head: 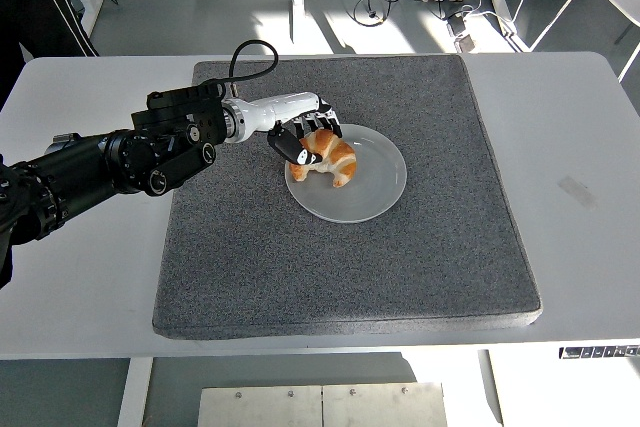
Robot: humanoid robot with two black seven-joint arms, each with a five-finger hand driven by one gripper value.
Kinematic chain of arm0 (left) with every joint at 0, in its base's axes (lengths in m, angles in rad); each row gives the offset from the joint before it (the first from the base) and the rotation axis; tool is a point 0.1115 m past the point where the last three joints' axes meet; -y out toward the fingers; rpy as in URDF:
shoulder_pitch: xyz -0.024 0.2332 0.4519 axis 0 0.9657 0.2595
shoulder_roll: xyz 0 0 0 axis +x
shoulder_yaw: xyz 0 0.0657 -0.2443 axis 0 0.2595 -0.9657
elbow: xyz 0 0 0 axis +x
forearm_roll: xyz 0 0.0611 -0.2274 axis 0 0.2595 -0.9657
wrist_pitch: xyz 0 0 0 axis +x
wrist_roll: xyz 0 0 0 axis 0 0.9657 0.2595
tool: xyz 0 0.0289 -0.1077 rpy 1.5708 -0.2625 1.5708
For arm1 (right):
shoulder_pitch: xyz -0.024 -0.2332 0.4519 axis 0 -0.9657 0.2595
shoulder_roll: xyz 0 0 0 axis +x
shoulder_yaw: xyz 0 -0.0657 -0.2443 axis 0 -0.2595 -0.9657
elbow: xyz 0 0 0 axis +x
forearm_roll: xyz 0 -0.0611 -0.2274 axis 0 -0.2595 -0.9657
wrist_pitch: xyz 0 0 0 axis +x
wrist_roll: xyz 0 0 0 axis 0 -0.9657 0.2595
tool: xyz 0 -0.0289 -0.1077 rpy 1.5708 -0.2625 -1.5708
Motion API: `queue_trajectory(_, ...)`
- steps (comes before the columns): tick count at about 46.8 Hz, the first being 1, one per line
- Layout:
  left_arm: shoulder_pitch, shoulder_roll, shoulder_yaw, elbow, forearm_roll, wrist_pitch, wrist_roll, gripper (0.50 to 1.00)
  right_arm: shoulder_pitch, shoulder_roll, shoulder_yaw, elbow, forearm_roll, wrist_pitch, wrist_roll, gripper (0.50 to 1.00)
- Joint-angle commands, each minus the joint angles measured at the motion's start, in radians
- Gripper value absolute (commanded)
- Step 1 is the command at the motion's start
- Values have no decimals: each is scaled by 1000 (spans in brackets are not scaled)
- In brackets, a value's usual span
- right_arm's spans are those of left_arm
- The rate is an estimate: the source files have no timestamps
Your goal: Place the bread on the plate
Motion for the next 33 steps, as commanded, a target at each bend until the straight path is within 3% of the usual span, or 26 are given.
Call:
queue_trajectory(1, -1, 0, -2, 0, -3, 0, 3, 702, 0, 0, 0, 0, 0, 0, 0, 1000)
queue_trajectory(3, -1, 0, -2, 0, -3, 0, 6, 796, 0, 0, 0, 0, 0, 0, 0, 1000)
queue_trajectory(4, -1, 0, -2, 0, -3, 0, 9, 817, 0, 0, 0, 0, 0, 0, 0, 1000)
queue_trajectory(17, -7, 0, -13, -1, -18, 2, 37, 964, 0, 0, 0, 0, 0, 0, 0, 1000)
queue_trajectory(23, -23, 0, -23, -1, -106, 2, 66, 971, 0, 0, 0, -2, 0, -2, 0, 1000)
queue_trajectory(33, -112, 0, -43, -9, -218, 3, 69, 977, 0, 0, 2, 0, 0, 1, 0, 1000)
